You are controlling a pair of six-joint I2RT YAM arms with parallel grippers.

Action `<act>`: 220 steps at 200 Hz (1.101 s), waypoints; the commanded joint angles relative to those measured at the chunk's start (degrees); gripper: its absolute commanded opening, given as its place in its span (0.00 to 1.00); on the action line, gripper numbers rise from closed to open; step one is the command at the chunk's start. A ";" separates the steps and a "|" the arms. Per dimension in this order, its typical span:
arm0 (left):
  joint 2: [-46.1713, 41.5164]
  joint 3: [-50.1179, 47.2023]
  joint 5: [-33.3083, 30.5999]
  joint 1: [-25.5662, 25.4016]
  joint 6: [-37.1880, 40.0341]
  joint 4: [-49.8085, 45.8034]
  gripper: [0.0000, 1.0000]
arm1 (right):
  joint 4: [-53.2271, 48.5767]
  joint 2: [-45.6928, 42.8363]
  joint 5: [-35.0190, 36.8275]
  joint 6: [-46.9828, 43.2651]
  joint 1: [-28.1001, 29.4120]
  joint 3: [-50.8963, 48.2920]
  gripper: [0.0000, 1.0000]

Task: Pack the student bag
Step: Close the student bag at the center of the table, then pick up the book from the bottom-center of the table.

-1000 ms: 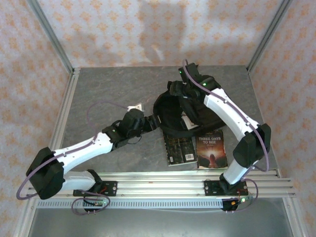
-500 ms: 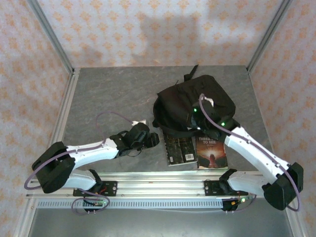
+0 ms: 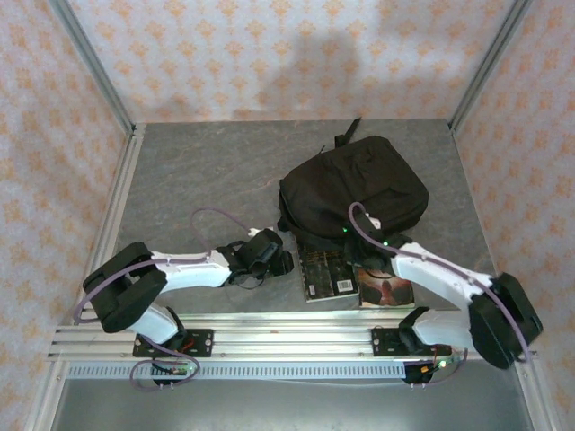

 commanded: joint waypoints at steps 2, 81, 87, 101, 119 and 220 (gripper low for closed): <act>1.98 1.63 1.00 -0.47 -1.25 2.81 0.42 | 4.28 5.54 -0.57 -1.49 0.16 0.53 0.28; 4.18 1.80 2.30 -0.23 -0.59 5.48 0.49 | 14.96 18.18 -19.05 -4.19 1.18 0.52 0.33; 4.14 1.80 2.09 -0.19 -0.55 5.43 0.49 | 15.34 18.41 -19.41 -4.31 1.42 0.30 0.32; 4.39 1.87 2.37 -0.10 -0.36 5.99 0.49 | 16.63 18.73 -20.95 -4.25 1.65 -0.42 0.31; 5.79 2.63 3.75 -0.06 -0.17 6.64 0.47 | 18.73 18.95 -23.43 -3.97 1.67 -1.35 0.31; -1.68 2.99 7.31 0.19 0.60 6.64 0.20 | 20.50 17.07 -26.03 -1.35 1.70 -2.74 0.31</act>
